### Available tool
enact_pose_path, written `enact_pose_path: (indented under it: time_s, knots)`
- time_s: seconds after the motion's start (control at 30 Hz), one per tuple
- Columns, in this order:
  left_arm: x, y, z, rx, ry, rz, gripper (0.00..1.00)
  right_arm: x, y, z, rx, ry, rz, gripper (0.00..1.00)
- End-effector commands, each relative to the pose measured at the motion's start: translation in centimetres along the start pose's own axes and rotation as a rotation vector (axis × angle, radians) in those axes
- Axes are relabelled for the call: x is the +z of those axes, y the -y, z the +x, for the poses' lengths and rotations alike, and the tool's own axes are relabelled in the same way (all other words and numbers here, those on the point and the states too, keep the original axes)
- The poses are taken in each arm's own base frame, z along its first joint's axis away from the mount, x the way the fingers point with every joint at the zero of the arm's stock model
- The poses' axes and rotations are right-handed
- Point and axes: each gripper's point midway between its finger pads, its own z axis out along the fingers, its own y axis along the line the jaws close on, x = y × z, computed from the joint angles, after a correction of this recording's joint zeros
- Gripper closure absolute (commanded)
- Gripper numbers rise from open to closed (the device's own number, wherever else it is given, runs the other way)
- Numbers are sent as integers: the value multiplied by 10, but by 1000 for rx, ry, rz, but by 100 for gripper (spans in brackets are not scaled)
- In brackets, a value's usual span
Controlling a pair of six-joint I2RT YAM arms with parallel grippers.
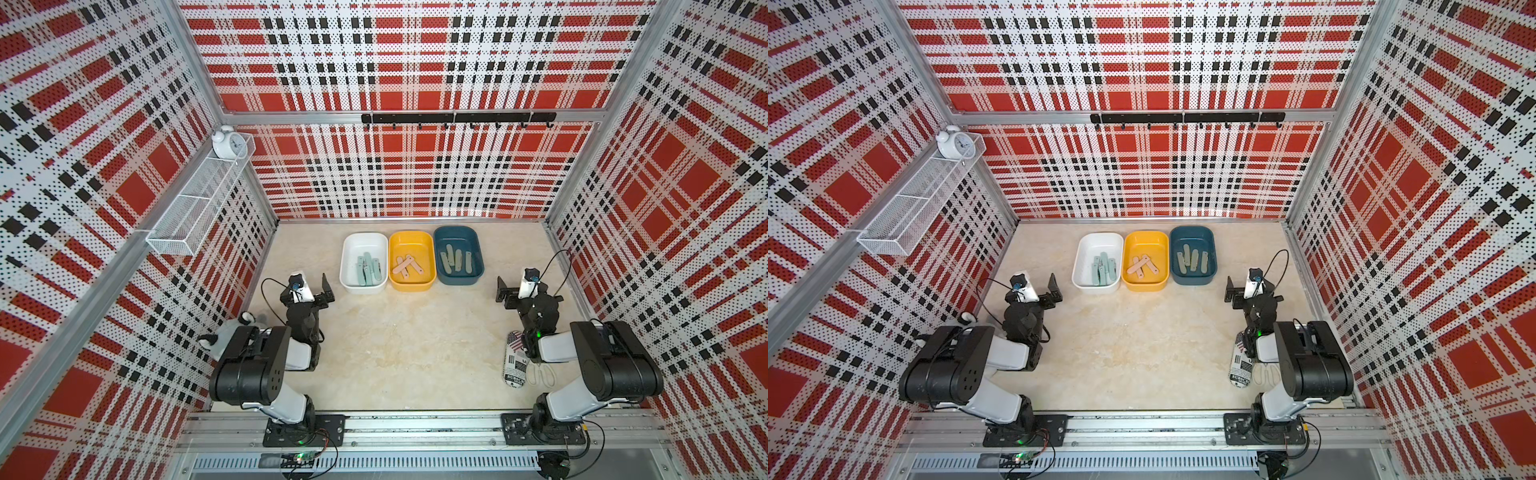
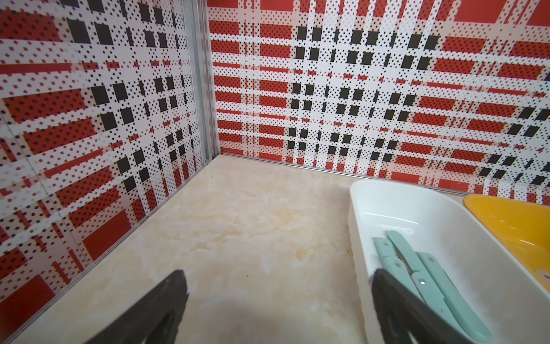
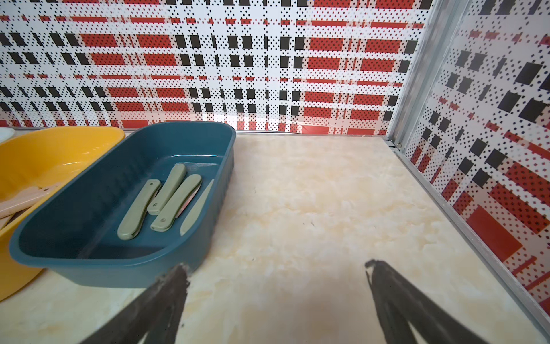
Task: Place the fruit knives into the storage box by color
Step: Reset both arms
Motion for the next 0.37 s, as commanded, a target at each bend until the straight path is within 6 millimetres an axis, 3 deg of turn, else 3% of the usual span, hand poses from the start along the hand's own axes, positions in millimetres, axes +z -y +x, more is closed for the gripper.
enact_pose_path:
  time_s: [0.0,0.33]
  knots:
    - [3,2,-8,6,26,2,2,5,-2,-1,-5,-4,-7,0]
    - [2,2,-8,4,26,2,2,5,-2,-1,-3,-4,-11,0]
